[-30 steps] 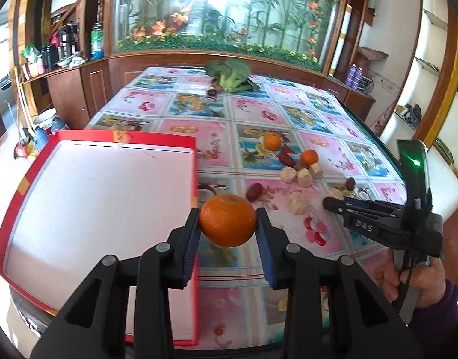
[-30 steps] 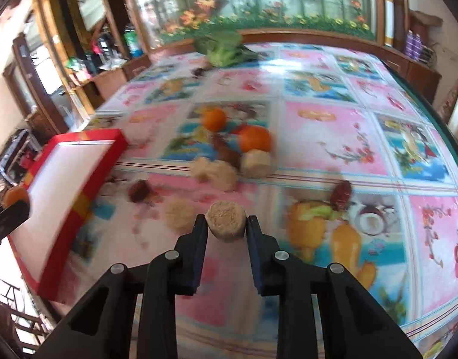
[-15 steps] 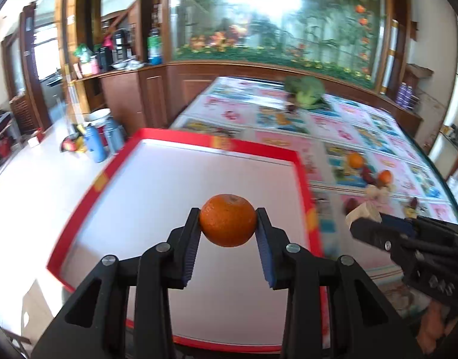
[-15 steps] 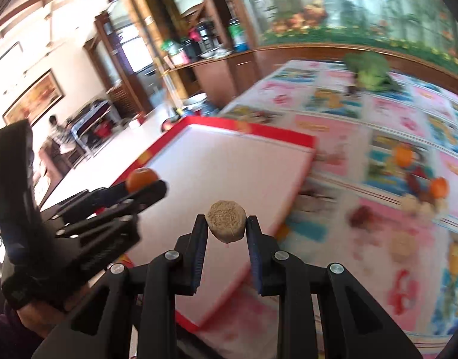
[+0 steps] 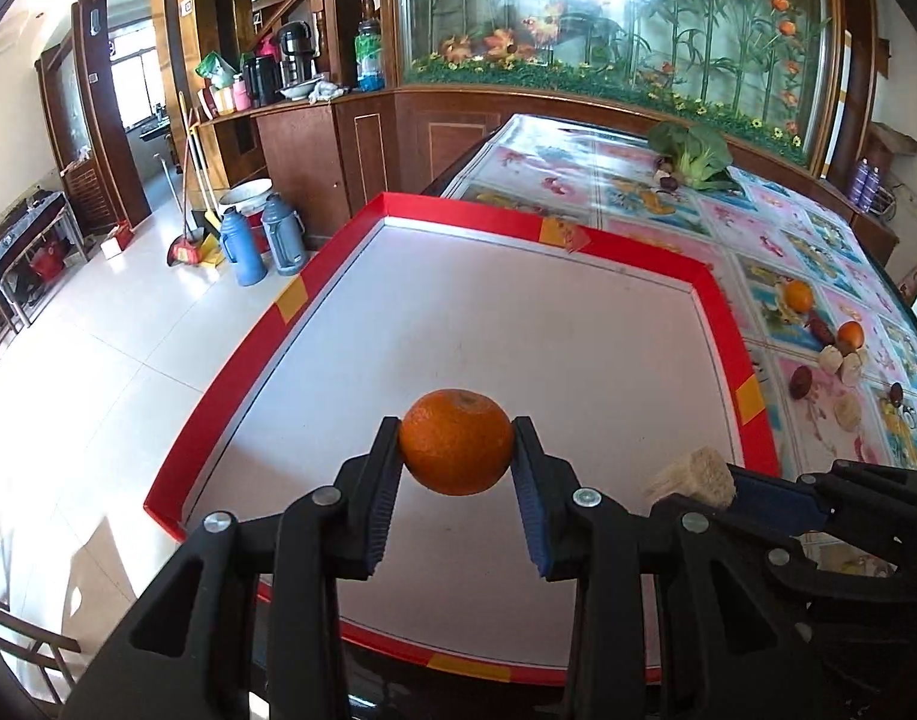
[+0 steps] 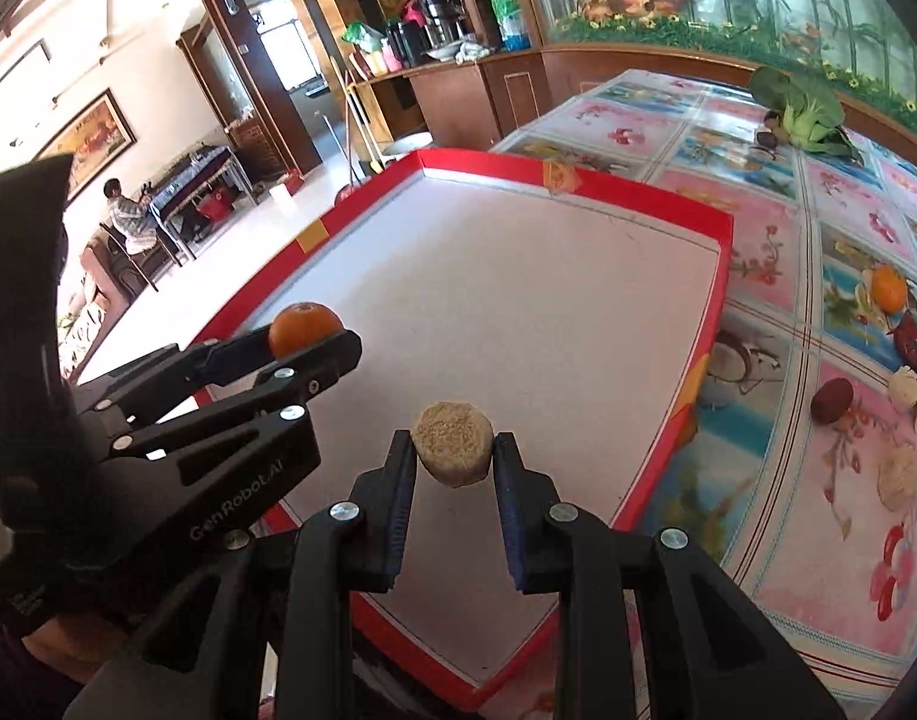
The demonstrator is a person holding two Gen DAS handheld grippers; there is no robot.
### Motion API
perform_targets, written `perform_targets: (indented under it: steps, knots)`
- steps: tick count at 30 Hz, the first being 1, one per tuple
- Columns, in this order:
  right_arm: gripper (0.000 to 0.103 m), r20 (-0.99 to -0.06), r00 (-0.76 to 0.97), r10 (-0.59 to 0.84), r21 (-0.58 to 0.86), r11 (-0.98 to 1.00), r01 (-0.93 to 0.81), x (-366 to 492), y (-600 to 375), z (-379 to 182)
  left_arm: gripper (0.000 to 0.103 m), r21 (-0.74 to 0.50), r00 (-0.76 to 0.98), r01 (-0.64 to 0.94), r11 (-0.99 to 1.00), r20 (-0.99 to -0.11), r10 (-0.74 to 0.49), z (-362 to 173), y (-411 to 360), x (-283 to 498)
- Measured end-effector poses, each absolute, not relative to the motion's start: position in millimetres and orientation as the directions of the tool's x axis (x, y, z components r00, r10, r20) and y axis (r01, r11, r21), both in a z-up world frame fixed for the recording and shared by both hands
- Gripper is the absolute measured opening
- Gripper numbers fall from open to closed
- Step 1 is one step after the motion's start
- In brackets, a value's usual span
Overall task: Organize fruits
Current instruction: 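Carry the orange and the pastry over the red-rimmed white tray, then lower both items onto the tray and open both tools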
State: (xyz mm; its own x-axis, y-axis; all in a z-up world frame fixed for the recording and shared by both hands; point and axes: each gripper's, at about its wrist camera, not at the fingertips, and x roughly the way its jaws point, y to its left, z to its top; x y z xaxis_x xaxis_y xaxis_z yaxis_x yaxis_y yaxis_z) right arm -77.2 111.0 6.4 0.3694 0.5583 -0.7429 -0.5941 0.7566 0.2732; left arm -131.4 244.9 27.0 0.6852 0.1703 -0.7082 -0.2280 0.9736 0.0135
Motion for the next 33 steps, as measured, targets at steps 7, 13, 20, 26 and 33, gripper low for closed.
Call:
perform_targets:
  steps: [7, 13, 20, 26, 33]
  knots:
    - [0.037, -0.746, 0.35, 0.566, 0.291, 0.75, -0.593, -80.0, 107.0, 6.3, 0.039, 0.039, 0.65, -0.226, 0.973, -0.738, 0.181, 17.4, 241.6, -128.3]
    - [0.056, -0.686, 0.387, 0.616, 0.356, 0.749, -0.559, -81.2, 79.2, 16.2, 0.072, 0.072, 0.647, -0.262, 0.962, -0.727, 0.231, 21.4, 244.1, -132.3]
    - [0.062, -0.64, 0.422, 0.642, 0.408, 0.75, -0.521, -84.4, 48.9, 21.2, 0.08, 0.084, 0.672, -0.274, 0.958, -0.696, 0.253, 32.7, 242.5, -139.0]
    - [0.062, -0.618, 0.455, 0.641, 0.427, 0.76, -0.491, -87.2, 14.9, 23.9, 0.081, 0.102, 0.673, -0.24, 0.965, -0.699, 0.241, 35.6, 226.3, -137.2]
    - [0.062, -0.612, 0.54, 0.578, 0.439, 0.816, -0.376, -91.1, -56.7, 19.7, 0.088, 0.121, 0.686, -0.21, 0.97, -0.688, 0.234, 41.9, 210.0, -141.2]
